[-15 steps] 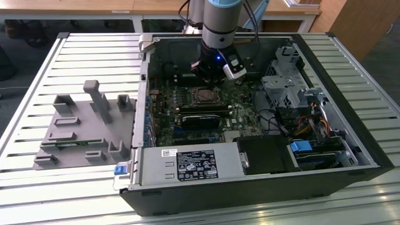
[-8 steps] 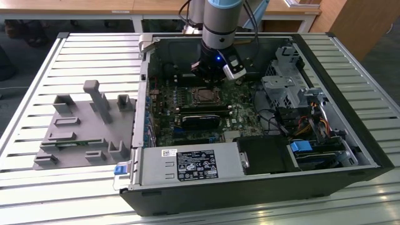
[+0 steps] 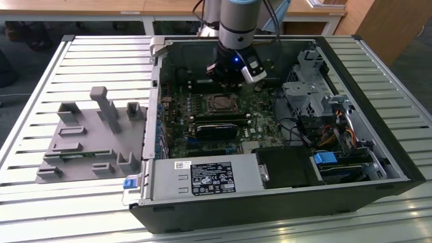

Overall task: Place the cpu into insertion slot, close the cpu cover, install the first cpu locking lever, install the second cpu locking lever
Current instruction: 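Install the first cpu locking lever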

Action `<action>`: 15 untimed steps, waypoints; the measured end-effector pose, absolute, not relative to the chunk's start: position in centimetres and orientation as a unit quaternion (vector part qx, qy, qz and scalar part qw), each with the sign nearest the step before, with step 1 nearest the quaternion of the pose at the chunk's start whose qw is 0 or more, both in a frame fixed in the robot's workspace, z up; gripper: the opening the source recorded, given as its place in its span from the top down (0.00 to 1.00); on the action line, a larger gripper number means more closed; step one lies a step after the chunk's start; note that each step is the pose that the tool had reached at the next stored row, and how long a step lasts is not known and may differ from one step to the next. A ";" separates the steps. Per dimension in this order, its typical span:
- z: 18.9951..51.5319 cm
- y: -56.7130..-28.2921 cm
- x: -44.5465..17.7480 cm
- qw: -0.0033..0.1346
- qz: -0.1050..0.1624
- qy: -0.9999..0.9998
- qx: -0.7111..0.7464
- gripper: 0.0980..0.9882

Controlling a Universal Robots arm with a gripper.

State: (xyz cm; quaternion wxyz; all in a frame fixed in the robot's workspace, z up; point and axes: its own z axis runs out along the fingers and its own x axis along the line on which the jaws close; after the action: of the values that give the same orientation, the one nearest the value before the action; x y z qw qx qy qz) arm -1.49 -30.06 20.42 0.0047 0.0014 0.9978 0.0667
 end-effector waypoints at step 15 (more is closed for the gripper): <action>20.9 -30.4 -1.4 0.005 0.067 0.998 0.001 0.99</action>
State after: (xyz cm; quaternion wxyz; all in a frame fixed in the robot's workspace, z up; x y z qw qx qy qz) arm -1.43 -30.37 20.90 0.0046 0.0014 0.9978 0.0666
